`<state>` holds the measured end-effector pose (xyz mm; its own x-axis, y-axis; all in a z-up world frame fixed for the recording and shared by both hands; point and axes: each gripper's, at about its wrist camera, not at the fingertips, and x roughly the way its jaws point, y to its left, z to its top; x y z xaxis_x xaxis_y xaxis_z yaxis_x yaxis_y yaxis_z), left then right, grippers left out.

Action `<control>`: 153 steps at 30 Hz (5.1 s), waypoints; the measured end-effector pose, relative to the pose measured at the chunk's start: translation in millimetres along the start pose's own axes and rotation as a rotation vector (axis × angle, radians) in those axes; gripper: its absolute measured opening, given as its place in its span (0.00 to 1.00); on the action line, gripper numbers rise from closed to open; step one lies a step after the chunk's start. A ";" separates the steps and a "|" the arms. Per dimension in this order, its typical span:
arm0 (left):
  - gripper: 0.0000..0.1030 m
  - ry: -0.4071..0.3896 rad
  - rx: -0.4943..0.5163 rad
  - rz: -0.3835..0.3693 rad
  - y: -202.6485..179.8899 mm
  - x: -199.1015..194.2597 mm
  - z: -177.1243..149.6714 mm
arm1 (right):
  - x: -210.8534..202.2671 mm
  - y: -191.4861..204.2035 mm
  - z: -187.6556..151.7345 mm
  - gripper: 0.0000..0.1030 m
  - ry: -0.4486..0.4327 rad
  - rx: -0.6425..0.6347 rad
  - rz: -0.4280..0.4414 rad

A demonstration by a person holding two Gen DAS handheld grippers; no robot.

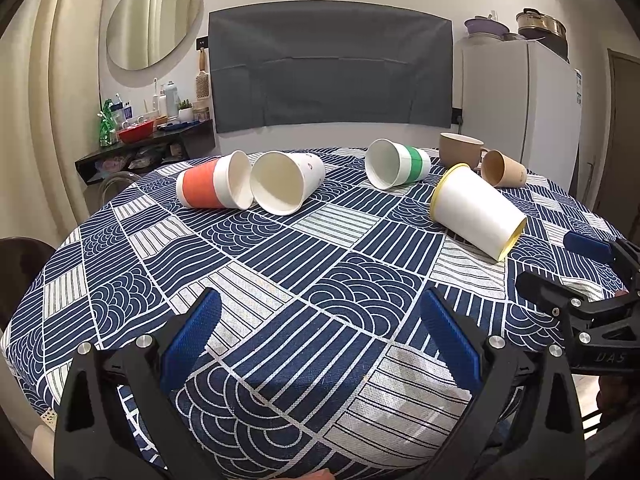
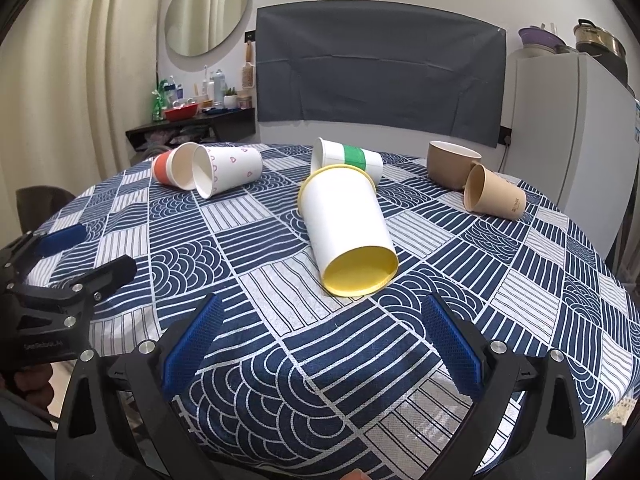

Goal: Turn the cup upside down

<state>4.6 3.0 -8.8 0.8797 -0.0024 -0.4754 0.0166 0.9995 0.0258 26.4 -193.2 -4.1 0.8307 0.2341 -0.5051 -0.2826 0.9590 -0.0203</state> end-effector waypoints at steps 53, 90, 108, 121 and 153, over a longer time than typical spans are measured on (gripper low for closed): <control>0.94 0.074 0.044 0.046 18.5 45.0 28.1 | 21.6 -6.7 -3.9 0.92 0.054 0.017 0.027; 0.75 0.326 -0.039 0.343 110.9 174.5 117.2 | 28.1 -19.8 -9.6 0.92 0.080 0.071 0.027; 0.11 0.404 -0.117 0.307 139.5 170.0 93.6 | 28.6 -17.5 -10.0 0.92 0.081 0.067 0.041; 0.09 0.356 -0.057 0.270 115.0 118.2 66.9 | 24.0 -9.8 -11.8 0.92 0.078 0.053 0.055; 0.65 0.253 0.073 -0.081 6.6 50.2 35.0 | 6.5 -12.1 -6.1 0.92 0.027 0.039 -0.017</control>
<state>65.5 8.4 -1.7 0.7273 -0.0655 -0.6831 0.1246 0.9915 0.0377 32.3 -204.3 -12.4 0.8219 0.2142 -0.5279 -0.2497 0.9683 0.0042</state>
